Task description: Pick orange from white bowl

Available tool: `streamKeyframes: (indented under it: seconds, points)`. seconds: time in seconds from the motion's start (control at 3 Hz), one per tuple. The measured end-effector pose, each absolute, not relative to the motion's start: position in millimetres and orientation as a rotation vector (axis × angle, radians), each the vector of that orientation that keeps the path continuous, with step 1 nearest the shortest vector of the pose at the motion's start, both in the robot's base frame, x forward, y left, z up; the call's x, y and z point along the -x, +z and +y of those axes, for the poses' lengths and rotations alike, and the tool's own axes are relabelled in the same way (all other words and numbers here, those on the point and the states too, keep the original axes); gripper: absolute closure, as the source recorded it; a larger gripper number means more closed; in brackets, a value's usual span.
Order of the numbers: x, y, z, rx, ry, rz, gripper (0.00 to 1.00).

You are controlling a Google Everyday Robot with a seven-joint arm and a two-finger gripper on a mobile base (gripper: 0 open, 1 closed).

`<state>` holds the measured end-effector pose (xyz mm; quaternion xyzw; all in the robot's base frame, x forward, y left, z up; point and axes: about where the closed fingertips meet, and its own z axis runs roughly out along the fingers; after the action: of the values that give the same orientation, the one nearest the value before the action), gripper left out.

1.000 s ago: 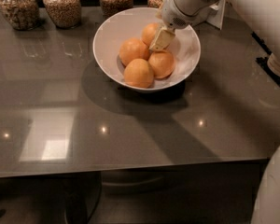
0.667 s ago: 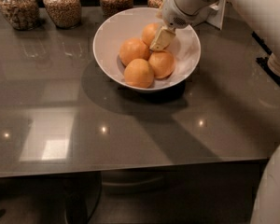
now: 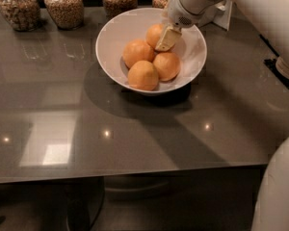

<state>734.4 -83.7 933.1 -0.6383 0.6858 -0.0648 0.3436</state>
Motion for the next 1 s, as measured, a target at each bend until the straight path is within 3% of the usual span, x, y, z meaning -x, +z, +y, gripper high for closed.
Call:
streamKeyframes:
  seconds: [1.0]
  points:
    - [-737.3, 934.2, -85.7, 1.662, -0.184, 1.787, 0.35]
